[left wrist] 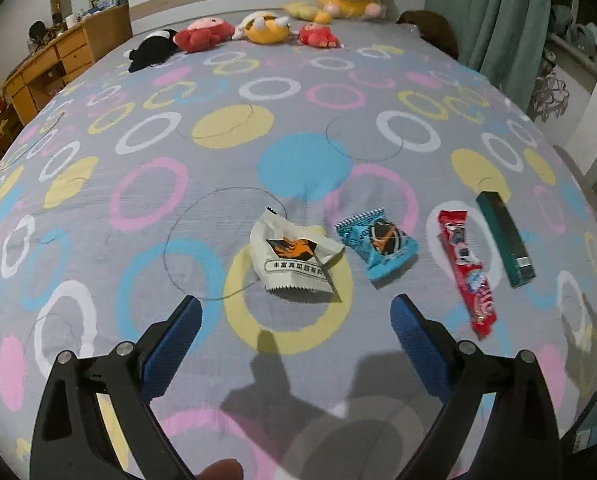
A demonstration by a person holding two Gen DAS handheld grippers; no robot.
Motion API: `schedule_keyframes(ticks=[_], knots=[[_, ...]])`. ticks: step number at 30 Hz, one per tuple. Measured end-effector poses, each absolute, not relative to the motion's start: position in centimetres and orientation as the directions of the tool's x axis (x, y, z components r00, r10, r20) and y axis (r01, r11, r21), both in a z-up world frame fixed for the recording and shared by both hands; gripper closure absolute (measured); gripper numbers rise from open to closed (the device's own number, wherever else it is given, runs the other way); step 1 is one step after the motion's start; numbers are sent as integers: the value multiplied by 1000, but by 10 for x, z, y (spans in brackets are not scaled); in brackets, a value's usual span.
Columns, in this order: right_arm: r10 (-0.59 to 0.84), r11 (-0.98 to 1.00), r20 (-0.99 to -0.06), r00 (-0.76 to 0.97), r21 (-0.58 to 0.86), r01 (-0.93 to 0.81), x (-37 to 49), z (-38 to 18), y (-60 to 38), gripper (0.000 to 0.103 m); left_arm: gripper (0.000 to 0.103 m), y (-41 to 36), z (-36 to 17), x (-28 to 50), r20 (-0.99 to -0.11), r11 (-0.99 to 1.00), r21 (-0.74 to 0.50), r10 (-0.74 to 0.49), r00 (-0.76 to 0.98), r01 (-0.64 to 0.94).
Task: Collect trash
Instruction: 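Raise both tools back over the bed toward the remaining items, then grasp the white snack packet with the left tool while the right tool grasps the dark green box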
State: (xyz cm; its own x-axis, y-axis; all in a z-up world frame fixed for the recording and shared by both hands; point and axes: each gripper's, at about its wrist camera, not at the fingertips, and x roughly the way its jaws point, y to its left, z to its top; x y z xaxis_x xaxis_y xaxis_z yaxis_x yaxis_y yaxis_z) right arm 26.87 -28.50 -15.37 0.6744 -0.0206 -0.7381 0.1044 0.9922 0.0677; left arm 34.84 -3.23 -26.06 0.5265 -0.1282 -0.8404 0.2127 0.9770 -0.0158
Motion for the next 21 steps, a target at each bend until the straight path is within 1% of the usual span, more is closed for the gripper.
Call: schedule_keyframes(ticks=[3,7,14,21], knots=[[-36,991,-778,627,54,123,292,-189,-287,10,10,-33,-273,360,-855,977,0,-110,507,211],[-40,991,-813,581,40,124,317,-221,-287,10,10,-38,-284,375,-865,976,10,-101,491,219],[-49,992,-849,527,19,122,350,-258,-287,10,10,-37,-301,398,-879,974,51,-61,472,221],[-68,991,-888,455,-9,130,380,-295,-287,11,10,-34,-315,420,-893,973,45,-62,446,225]])
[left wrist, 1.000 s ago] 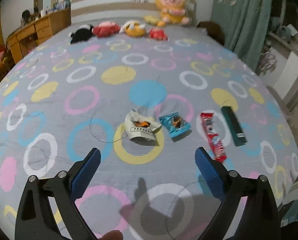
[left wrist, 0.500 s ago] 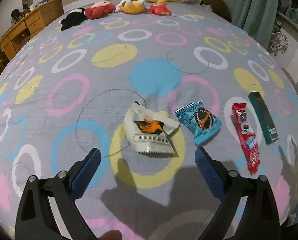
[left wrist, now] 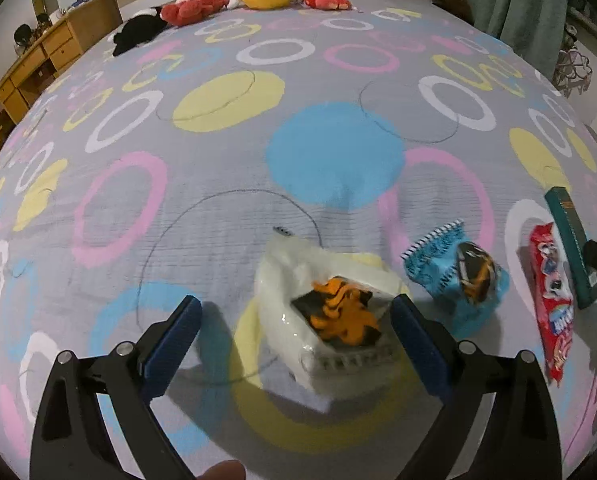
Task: Collect trash
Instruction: 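Grasp the white snack packet with the left tool while the right tool grasps the dark green box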
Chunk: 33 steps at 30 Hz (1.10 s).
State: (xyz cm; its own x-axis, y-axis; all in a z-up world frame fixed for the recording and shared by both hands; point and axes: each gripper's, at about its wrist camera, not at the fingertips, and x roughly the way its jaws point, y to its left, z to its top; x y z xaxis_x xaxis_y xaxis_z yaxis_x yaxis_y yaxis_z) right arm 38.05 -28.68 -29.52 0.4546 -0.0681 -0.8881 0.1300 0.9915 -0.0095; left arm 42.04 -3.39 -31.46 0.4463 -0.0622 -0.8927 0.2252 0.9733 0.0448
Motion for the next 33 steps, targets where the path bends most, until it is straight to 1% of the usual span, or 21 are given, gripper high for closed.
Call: schedule_keyframes(ticks=[3,6,9,12,14,15,17,18,19,21,24,28,33], knots=[[-70,991,-908,414,-17,130,393,-313,-287,10,10,-37,-320,424,-889,967,69,-52,454,245],[-74,989,-926,371,-22,144,401,-331,-290,10,9,-36,-322,424,-886,967,59,-63,459,247],[-82,989,-925,372,-31,142,401,-334,-289,10,9,-37,-323,422,-880,966,73,-55,471,250],[-81,990,-930,359,-33,138,402,-334,-289,10,11,-37,-323,419,-874,966,73,-57,482,246],[-83,990,-931,355,-37,135,403,-335,-288,11,15,-37,-322,417,-872,967,73,-57,487,244],[-83,990,-931,355,-38,133,403,-335,-287,13,21,-37,-321,414,-869,967,73,-59,491,244],[-76,992,-930,360,-33,124,403,-333,-284,28,42,-38,-318,408,-861,964,81,-59,504,252],[-75,993,-928,365,-36,114,401,-331,-280,54,69,-39,-315,406,-859,963,79,-64,508,256],[-75,995,-926,369,-43,95,400,-327,-274,68,84,-39,-313,402,-862,964,76,-65,502,256],[-108,993,-926,363,-84,80,397,-326,-266,68,88,-36,-311,398,-869,969,46,-81,488,242],[-111,993,-919,378,-83,88,395,-327,-267,68,90,-30,-308,395,-871,974,2,-111,478,228],[-125,991,-915,384,-97,91,394,-326,-265,68,92,-28,-302,387,-864,970,-30,-147,481,243],[-123,991,-911,393,-94,91,384,-321,-260,68,92,-24,-296,380,-862,976,-39,-142,487,216]])
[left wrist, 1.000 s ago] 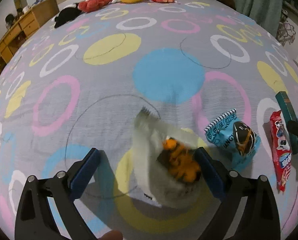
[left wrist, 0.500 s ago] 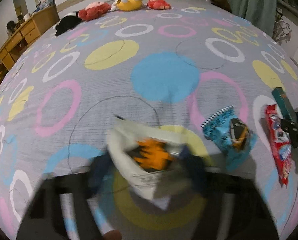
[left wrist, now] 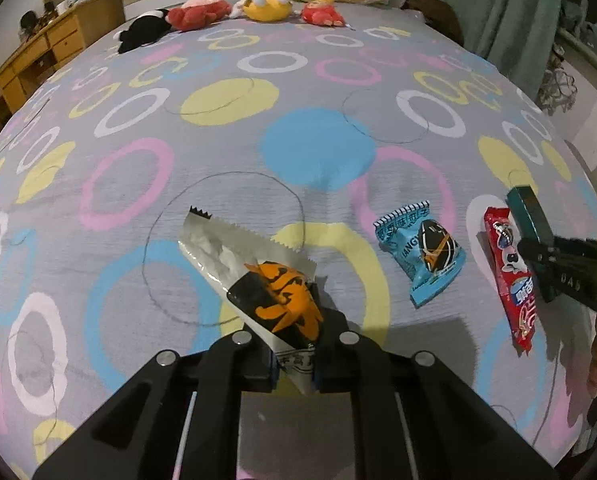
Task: Collect trash
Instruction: 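Grasp the white snack packet with the left tool while the right tool grasps the dark green box, then carry the white packet and green box down over the trash bag with both tools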
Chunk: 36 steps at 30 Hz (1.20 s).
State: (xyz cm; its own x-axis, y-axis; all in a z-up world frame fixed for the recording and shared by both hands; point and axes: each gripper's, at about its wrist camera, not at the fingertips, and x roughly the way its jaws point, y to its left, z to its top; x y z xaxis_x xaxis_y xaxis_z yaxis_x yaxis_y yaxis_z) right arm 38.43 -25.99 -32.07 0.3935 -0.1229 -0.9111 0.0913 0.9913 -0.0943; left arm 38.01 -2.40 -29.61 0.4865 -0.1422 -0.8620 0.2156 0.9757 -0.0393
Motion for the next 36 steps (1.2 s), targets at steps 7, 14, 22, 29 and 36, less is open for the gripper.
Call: schedule_keyframes(ticks=[7,14,22,29,36], knots=[[-119,992,-901,418,-93,82,370,-310,-259,68,92,-23,-284,363,-848,979,-36,-135,512,200],[-95,995,-883,459,-67,77,344,-288,-257,68,92,-21,-272,342,-834,982,-35,-130,536,183],[-72,997,-858,509,-48,61,310,-260,-252,68,92,-17,-254,313,-816,983,-44,-137,561,177],[-56,998,-828,558,-35,47,278,-231,-246,68,92,-16,-236,292,-796,983,-62,-155,586,175],[-20,999,-797,604,1,35,240,-202,-242,68,92,-27,-220,268,-774,977,-78,-186,606,200]])
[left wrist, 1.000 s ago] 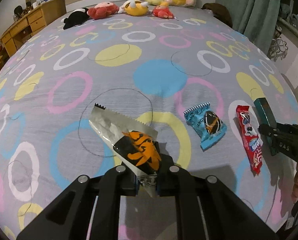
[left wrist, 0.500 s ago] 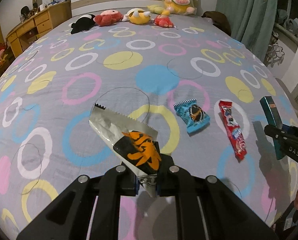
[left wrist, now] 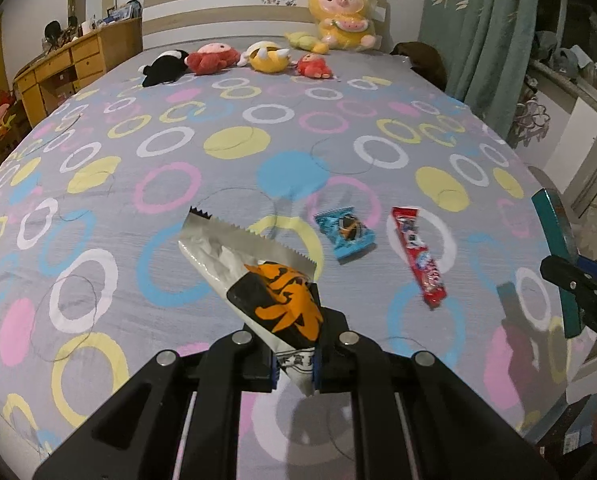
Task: Collect trash
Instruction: 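Carry the white packet and green box down over the trash bag with both tools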
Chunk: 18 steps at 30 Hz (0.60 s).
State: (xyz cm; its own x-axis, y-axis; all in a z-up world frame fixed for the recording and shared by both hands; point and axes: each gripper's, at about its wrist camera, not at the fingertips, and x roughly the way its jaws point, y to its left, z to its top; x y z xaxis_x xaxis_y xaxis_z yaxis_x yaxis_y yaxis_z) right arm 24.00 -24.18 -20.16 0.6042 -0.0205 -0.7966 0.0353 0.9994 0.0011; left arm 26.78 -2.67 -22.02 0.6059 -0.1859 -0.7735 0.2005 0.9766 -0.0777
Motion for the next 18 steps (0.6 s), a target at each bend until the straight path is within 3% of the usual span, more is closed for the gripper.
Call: schedule_keyframes(ticks=[18], knots=[[69,995,-768,637,103,16,118,-180,-239,68,92,-35,-223,175,-777,972,-126,-222,590,200]])
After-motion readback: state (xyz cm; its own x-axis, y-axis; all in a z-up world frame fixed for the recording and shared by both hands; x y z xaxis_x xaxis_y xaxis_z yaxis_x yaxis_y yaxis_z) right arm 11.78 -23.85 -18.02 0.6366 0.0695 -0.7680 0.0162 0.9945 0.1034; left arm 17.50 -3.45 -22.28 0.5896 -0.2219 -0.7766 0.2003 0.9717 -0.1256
